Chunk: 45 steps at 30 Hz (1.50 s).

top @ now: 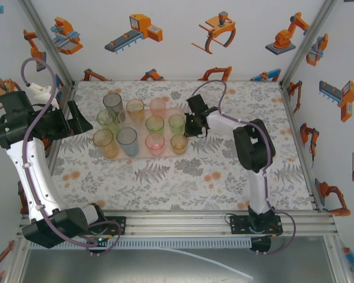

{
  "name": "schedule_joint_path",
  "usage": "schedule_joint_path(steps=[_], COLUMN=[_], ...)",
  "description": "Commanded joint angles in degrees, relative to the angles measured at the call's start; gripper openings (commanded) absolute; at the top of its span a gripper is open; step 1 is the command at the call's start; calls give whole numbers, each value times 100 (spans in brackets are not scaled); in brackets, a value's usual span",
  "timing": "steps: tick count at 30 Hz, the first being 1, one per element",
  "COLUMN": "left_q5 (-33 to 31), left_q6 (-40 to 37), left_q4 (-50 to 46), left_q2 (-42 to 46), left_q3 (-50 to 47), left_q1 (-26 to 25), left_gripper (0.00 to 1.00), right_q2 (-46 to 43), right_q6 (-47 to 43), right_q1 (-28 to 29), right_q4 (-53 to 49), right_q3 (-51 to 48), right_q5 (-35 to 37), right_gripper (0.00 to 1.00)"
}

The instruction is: Place the glasses into the tray

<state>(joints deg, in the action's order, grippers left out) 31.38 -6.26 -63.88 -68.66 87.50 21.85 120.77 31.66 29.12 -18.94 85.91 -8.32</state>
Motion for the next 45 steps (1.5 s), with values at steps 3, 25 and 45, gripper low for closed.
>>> schedule_joint_path(steps=[3,25,45], left_q5=[158,273,325], left_q6=[-16,52,90], left_q4=[16,44,55], left_q2=[114,86,99], left_q3=[-76,-19,-45], left_q1=[53,65,83], left_gripper=[97,97,97], right_q2=[-141,-759,-1353], right_q6=[-195,-270,-280], right_q1=[-326,-622,-878], right_q4=[-435,-378,-182], right_q3=[-275,-993,-1779], right_q5=[565,665,760], right_gripper=[0,0,0])
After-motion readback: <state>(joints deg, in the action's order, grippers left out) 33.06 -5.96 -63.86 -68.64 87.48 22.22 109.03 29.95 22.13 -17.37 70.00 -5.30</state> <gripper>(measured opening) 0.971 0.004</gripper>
